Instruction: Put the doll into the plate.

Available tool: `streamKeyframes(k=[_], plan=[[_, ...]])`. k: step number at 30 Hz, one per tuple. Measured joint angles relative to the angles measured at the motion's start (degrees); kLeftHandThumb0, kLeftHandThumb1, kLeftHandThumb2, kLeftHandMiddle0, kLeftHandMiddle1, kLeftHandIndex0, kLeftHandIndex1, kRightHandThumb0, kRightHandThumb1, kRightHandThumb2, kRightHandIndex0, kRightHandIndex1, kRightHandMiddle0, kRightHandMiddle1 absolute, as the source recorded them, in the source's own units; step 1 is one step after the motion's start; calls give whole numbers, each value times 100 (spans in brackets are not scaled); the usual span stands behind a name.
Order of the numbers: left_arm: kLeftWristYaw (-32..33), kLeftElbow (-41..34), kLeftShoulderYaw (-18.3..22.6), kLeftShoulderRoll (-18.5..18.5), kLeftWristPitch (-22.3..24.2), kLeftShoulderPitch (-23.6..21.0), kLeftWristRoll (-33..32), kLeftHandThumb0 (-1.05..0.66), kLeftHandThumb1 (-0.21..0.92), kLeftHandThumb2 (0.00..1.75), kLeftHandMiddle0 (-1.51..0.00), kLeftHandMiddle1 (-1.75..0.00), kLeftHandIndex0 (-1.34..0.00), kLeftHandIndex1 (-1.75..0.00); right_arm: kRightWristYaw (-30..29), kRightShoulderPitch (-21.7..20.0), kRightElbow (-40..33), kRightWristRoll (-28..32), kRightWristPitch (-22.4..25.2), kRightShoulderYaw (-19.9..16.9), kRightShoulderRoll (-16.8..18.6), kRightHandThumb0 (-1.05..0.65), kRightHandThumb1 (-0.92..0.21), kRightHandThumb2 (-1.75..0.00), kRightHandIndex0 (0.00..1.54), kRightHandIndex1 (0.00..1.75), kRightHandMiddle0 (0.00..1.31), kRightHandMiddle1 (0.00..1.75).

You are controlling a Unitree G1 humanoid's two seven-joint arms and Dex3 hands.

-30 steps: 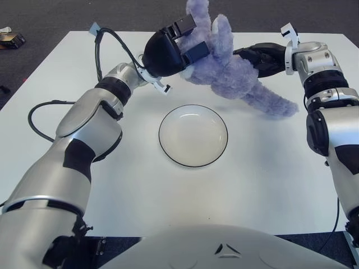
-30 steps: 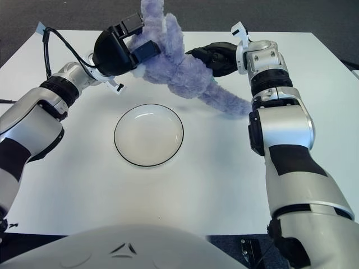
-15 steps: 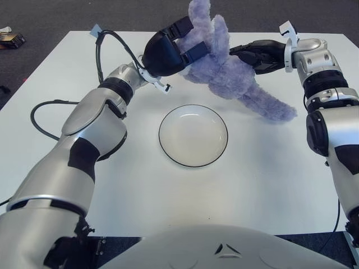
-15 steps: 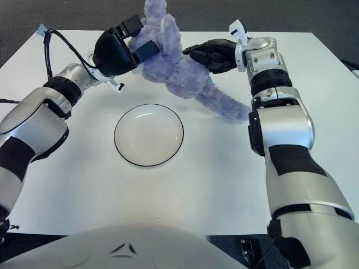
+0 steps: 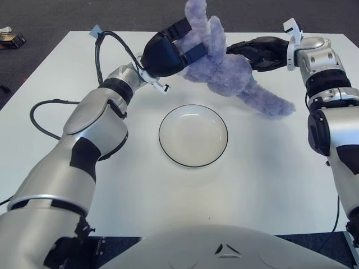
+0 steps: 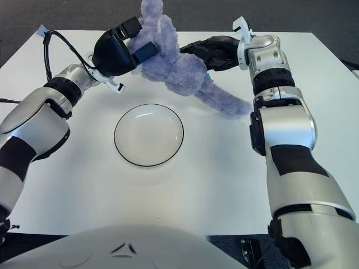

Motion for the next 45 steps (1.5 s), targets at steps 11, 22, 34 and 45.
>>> streamKeyframes(k=[11, 22, 34, 45], plan=[[-302, 36, -63, -35, 0, 1, -97, -2, 91, 2, -79, -175, -69, -175, -238, 0, -178, 4, 413, 0, 1, -86, -92, -33, 34, 1, 28, 2], [-493, 38, -67, -68, 0, 3, -200, -1, 90, 2, -78, -175, -69, -175, -272, 34, -502, -134, 287, 258, -3, -88, -92, -31, 32, 0, 28, 1], [-613, 40, -68, -102, 0, 2, -320, 0, 89, 1, -78, -175, -68, -175, -287, 365, -891, -215, -133, 482, 2, -90, -92, -26, 21, 0, 26, 0], [-673, 39, -65, -139, 11, 2, -417, 2, 89, 1, -77, -175, -67, -175, -369, 461, -990, -214, -180, 526, 21, -89, -92, -23, 18, 0, 25, 0]])
